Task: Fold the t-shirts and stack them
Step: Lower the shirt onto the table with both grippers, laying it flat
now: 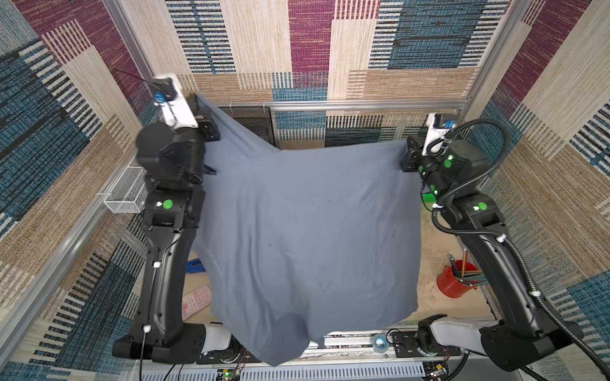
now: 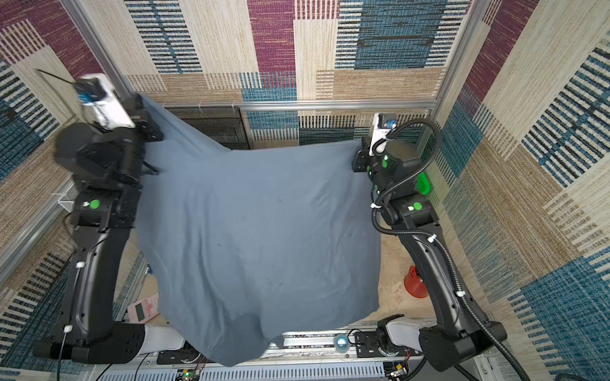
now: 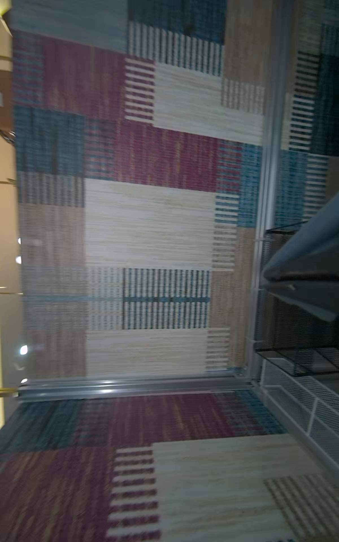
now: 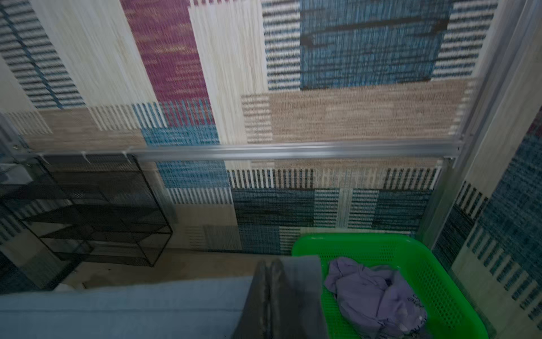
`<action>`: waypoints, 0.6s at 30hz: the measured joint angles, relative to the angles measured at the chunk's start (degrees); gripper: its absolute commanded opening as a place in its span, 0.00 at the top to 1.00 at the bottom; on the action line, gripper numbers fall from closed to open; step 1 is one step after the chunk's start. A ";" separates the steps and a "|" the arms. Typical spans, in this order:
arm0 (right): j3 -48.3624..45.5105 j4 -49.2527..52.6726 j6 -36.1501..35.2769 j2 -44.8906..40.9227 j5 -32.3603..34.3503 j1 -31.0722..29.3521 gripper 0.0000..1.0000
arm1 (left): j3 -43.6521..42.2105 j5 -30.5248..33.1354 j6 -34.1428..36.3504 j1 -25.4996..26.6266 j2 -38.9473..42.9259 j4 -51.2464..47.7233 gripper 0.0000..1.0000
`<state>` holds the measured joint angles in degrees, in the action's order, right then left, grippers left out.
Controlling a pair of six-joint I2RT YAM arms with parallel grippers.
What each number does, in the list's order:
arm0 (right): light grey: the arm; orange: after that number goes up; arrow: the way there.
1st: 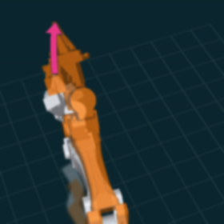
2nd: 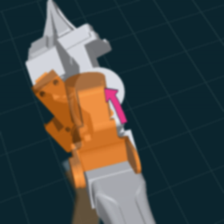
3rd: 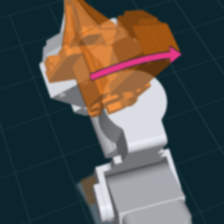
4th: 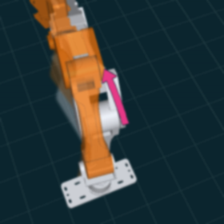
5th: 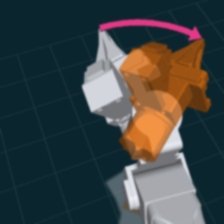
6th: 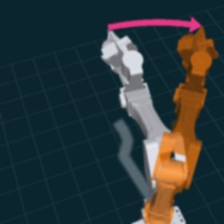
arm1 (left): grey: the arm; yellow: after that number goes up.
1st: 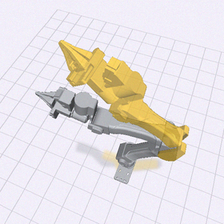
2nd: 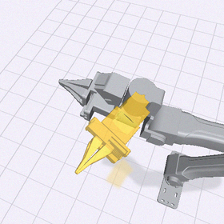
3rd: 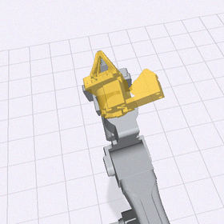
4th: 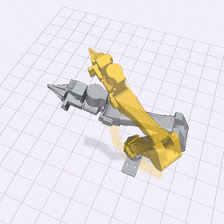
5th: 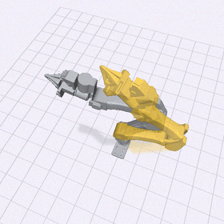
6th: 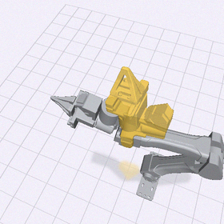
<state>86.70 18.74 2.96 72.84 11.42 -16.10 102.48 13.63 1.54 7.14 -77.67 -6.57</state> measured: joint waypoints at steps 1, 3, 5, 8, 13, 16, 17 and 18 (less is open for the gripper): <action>-3.85 -2.14 0.00 0.74 0.57 0.61 1.00 | -4.85 0.66 -0.09 0.02 -0.07 1.16 1.00; -11.26 -7.50 0.00 2.78 1.22 1.27 1.00 | -14.99 2.58 -0.13 0.00 -0.59 4.98 1.00; -17.86 -12.17 0.00 5.44 1.68 1.57 1.00 | -23.30 4.22 -0.13 0.00 -1.60 8.66 1.00; -24.09 -19.26 0.00 10.08 1.31 1.53 1.00 | -33.51 5.70 -0.35 0.02 -2.36 13.84 1.00; -26.53 -26.86 0.37 16.65 -1.44 1.55 1.00 | -43.54 8.11 -1.25 0.24 -1.42 21.22 1.00; -27.02 -30.45 1.01 19.19 -2.62 1.55 1.00 | -45.68 9.60 -1.46 0.26 -1.77 24.26 1.00; -26.67 -31.15 1.33 20.15 -3.23 1.55 1.00 | -45.75 10.12 -1.46 0.28 -2.34 25.00 1.00; -26.01 -31.39 1.36 21.16 -3.54 1.55 1.00 | -45.75 10.21 -1.46 0.28 -3.04 25.90 1.00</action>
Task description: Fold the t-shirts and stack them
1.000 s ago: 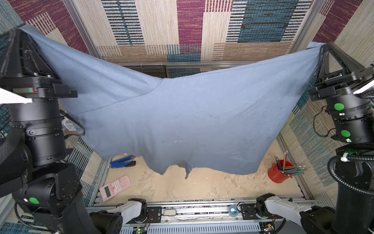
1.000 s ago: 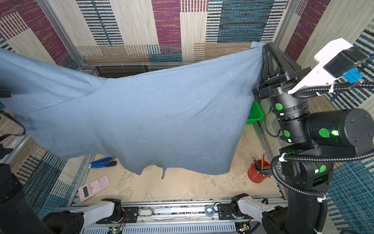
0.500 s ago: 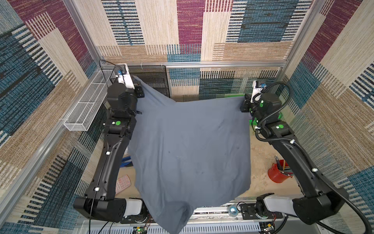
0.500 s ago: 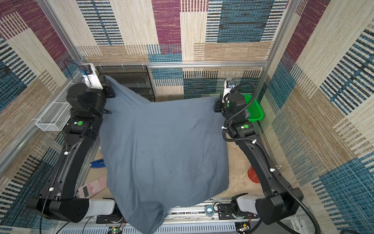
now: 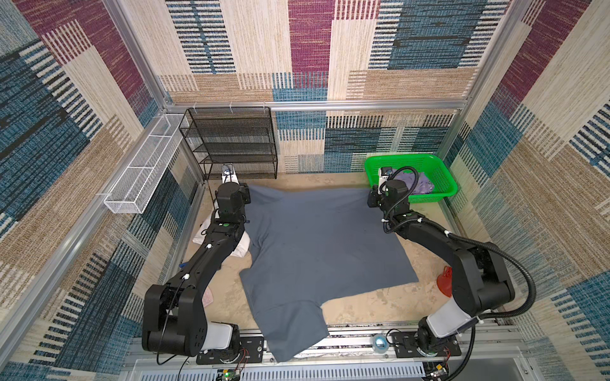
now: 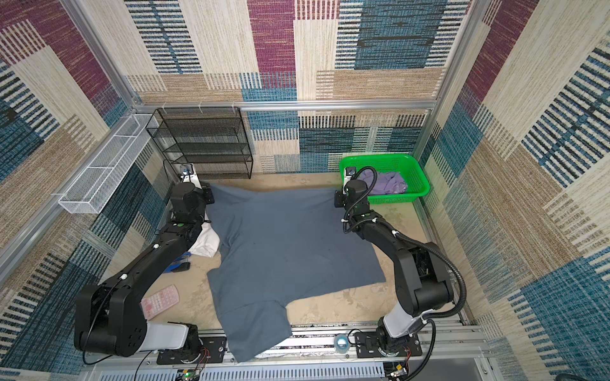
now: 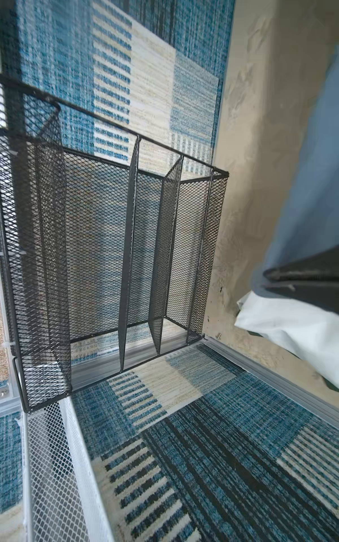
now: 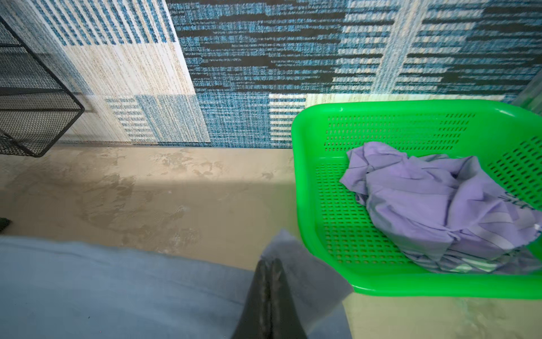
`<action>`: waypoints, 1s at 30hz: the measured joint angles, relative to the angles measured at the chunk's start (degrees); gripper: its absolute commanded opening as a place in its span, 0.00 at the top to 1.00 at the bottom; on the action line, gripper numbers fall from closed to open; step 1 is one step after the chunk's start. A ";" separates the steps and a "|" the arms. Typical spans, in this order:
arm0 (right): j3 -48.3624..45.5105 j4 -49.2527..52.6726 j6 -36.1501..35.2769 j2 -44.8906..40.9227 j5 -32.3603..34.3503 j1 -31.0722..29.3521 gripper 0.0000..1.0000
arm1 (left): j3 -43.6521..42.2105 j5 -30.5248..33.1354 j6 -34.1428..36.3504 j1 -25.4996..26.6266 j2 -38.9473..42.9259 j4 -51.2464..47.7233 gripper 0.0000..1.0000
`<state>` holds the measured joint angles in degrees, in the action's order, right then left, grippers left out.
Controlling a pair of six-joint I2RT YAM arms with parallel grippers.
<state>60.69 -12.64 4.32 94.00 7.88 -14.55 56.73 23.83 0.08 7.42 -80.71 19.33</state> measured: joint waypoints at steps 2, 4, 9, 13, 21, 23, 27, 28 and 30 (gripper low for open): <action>2.08 -0.61 0.04 2.49 -0.31 0.00 1.00 | 0.13 0.42 -0.04 0.00 -1.66 1.20 1.00; 3.69 -1.25 0.17 4.42 -0.50 0.00 1.00 | 1.07 0.85 -0.13 0.04 -3.96 1.57 1.00; 7.80 -1.53 0.15 9.79 0.52 0.00 1.00 | 5.35 1.25 -0.15 0.50 -10.75 2.45 1.00; 9.40 -1.53 -0.11 12.55 2.49 0.00 1.00 | 8.33 2.51 -0.13 0.72 -15.91 3.32 1.00; 16.33 -2.38 -0.74 18.97 6.05 0.00 0.61 | 16.48 9.84 0.07 0.74 -24.55 3.08 0.66; 18.53 -3.17 -1.22 20.87 6.99 0.00 0.29 | 18.86 11.89 0.07 0.61 -26.73 2.78 0.38; 17.68 -5.81 -1.36 20.22 7.28 -0.17 0.01 | 21.14 12.81 -1.86 0.28 -26.99 0.31 0.21; 16.72 -5.86 -1.36 19.12 7.30 -0.35 0.01 | 21.66 12.76 -2.99 0.24 -26.32 -1.36 0.21; 14.60 -5.51 -1.66 16.37 7.34 -1.01 0.01 | 21.77 11.98 -5.29 0.33 -23.91 -5.35 0.21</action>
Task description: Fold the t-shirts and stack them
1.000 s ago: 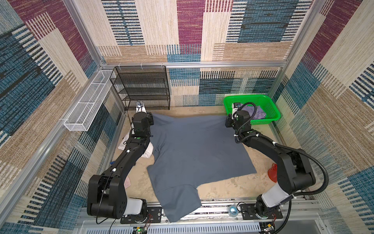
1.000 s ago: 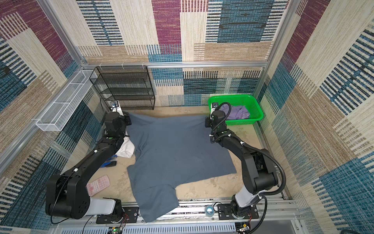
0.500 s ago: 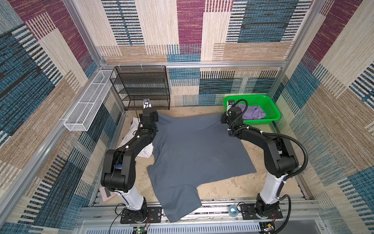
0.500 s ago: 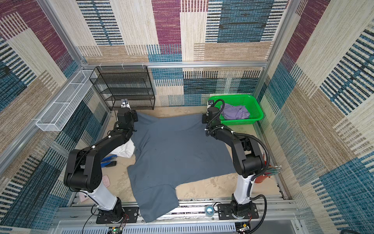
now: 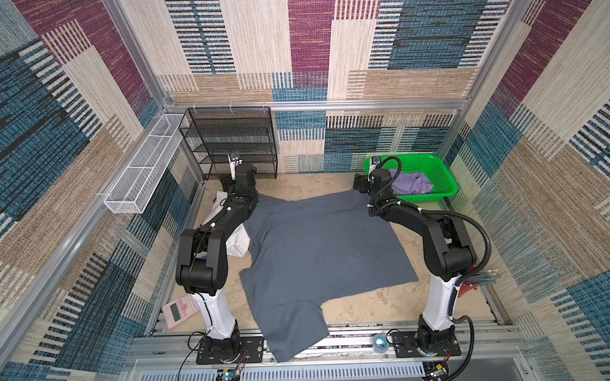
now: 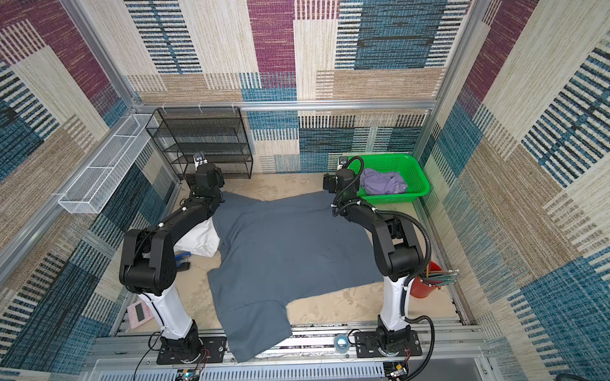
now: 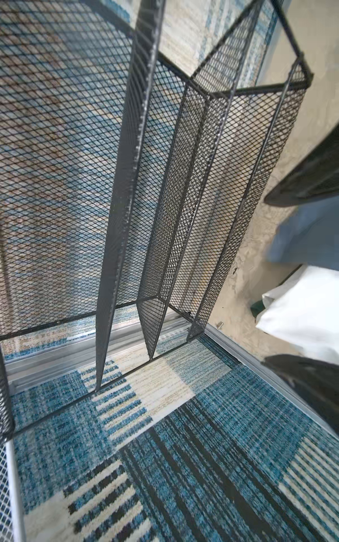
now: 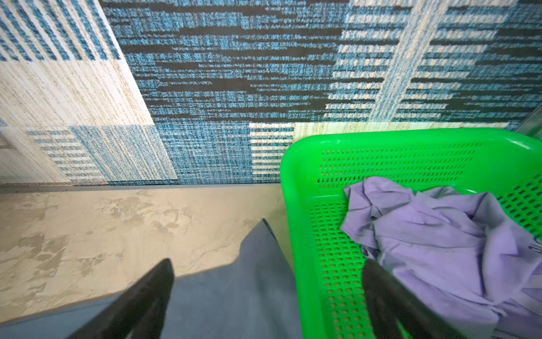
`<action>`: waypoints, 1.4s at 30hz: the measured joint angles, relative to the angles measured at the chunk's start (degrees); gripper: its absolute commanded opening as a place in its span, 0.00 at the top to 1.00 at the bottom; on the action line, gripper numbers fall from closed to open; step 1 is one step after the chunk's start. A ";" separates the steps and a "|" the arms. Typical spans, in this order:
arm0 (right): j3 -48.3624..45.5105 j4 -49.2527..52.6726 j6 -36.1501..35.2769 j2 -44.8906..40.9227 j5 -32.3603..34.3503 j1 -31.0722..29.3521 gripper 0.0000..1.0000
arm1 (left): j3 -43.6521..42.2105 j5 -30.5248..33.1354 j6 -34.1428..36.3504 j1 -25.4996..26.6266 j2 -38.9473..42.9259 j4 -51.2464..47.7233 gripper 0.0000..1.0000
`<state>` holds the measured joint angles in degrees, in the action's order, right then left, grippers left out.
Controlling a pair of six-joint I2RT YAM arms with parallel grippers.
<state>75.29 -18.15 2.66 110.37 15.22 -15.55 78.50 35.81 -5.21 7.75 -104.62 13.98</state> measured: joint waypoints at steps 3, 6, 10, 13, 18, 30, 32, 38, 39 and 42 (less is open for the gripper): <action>-1.38 3.37 0.66 -4.00 -0.44 -1.81 0.01 | -2.95 -3.41 -4.52 0.63 6.62 -6.80 0.23; -2.56 9.75 3.06 -6.27 -2.23 -3.74 0.01 | -8.46 -9.01 -9.51 2.16 12.81 -13.92 0.26; -9.38 18.95 7.26 -8.76 -4.76 -6.38 0.01 | -16.87 -17.57 -14.47 7.50 16.55 -24.37 0.26; -15.37 23.93 10.73 -11.02 -7.39 -7.54 0.01 | -21.66 -22.29 -17.11 12.17 17.66 -30.21 0.26; -22.18 28.22 15.58 -13.22 -8.11 -7.63 0.01 | -27.34 -27.30 -21.07 17.33 17.35 -34.32 0.27; -31.04 32.57 22.40 -19.02 -3.76 -1.38 0.01 | -26.16 -37.66 -22.99 25.00 9.33 -32.35 0.28; -32.11 34.49 23.37 -20.65 -3.50 -0.83 0.01 | -25.62 -40.00 -22.10 25.68 8.92 -31.82 0.28; -34.84 43.19 26.97 -27.56 -3.74 -0.83 0.01 | -25.77 -46.73 -20.17 25.94 13.86 -36.44 0.27; -34.82 44.70 27.28 -28.72 -3.69 -0.83 0.01 | -25.42 -46.73 -19.82 25.75 15.21 -37.38 0.27; -32.50 48.43 27.50 -30.71 -3.67 -0.83 0.01 | -23.89 -45.77 -18.60 23.78 18.32 -39.50 0.27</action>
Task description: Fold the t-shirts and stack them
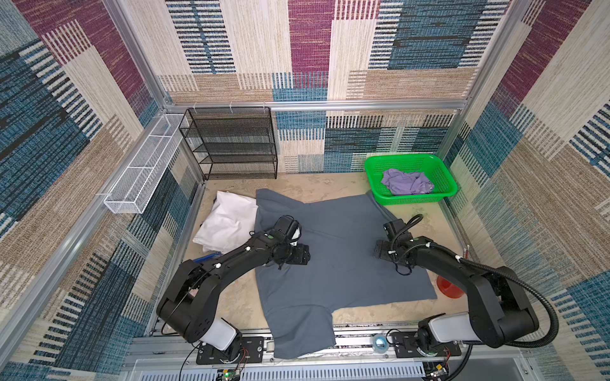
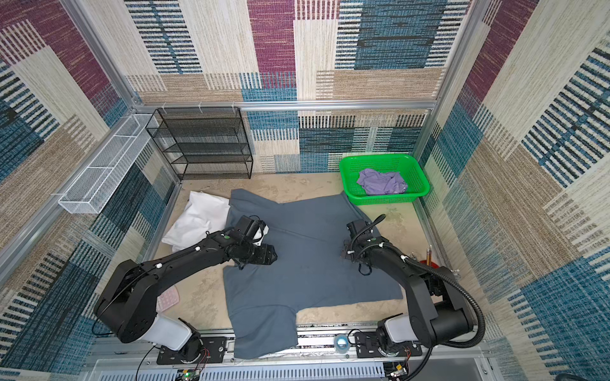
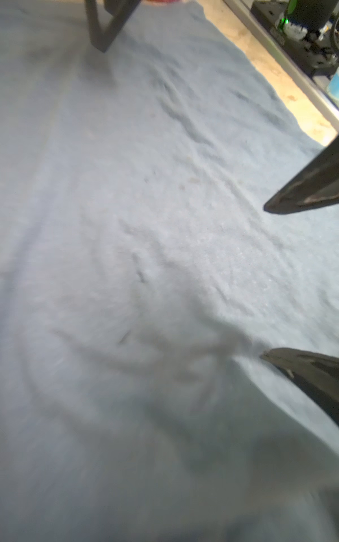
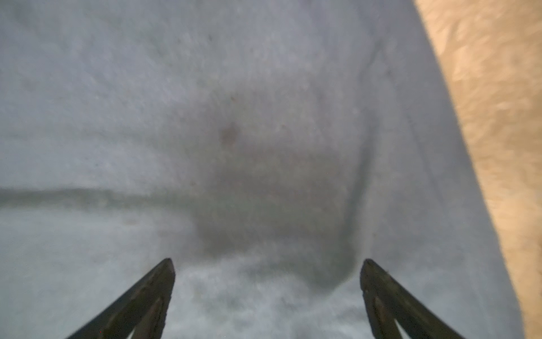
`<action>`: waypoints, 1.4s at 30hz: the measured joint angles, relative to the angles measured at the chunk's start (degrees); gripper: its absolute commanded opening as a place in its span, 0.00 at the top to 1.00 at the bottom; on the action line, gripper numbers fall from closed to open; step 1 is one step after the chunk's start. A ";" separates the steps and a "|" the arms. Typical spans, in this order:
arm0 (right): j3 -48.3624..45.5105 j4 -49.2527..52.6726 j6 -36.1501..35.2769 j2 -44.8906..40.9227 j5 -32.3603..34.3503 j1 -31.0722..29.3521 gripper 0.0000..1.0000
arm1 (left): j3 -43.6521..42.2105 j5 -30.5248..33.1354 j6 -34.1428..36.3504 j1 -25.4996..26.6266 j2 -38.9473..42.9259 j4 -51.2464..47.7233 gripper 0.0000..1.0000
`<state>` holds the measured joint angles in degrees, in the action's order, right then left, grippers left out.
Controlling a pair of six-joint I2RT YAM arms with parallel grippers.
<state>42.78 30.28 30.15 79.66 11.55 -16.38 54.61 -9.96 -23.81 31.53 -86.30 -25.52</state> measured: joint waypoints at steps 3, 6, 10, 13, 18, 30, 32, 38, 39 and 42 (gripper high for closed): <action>4.87 1.97 -0.13 -0.70 0.11 -0.55 0.01 | 1.46 3.34 0.20 -3.28 1.92 -0.48 0.27; 7.85 1.03 -2.14 -0.74 -0.13 -1.64 0.01 | 3.87 6.99 0.20 -7.02 1.33 -0.76 0.28; 10.19 -2.51 -5.22 3.82 -3.45 -2.29 0.01 | 9.07 10.16 0.15 -10.97 -5.11 -0.68 0.29; 11.10 -5.90 -6.62 8.44 -5.38 -3.37 0.01 | 11.28 10.05 -0.09 -11.52 -10.80 -0.24 0.29; 11.78 -9.27 -7.28 14.60 -8.59 -5.14 0.01 | 11.21 10.10 -1.73 -11.65 -16.87 0.98 0.29; -1.27 -13.55 -2.29 7.91 -7.91 -11.61 0.01 | 1.01 11.65 -3.45 -12.28 -12.09 6.23 0.28; -3.85 -12.96 0.15 4.79 -8.02 -13.11 0.01 | -0.87 10.99 -3.48 -12.28 -10.60 6.91 0.28; -6.82 1.46 9.46 -5.81 -10.08 -16.87 0.01 | -4.28 8.44 -3.48 -12.26 -5.75 3.34 0.27; -5.79 5.03 10.54 -6.84 -9.60 -16.94 0.01 | -4.31 7.85 -3.45 -12.26 -4.94 1.77 0.27; 2.12 12.15 11.61 -6.84 -6.54 -15.67 0.01 | -2.75 7.19 -3.13 -12.17 -2.38 -1.84 0.27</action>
<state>44.91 42.44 41.76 72.82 5.02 -32.05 51.86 -2.76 -26.94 19.35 -88.68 -27.35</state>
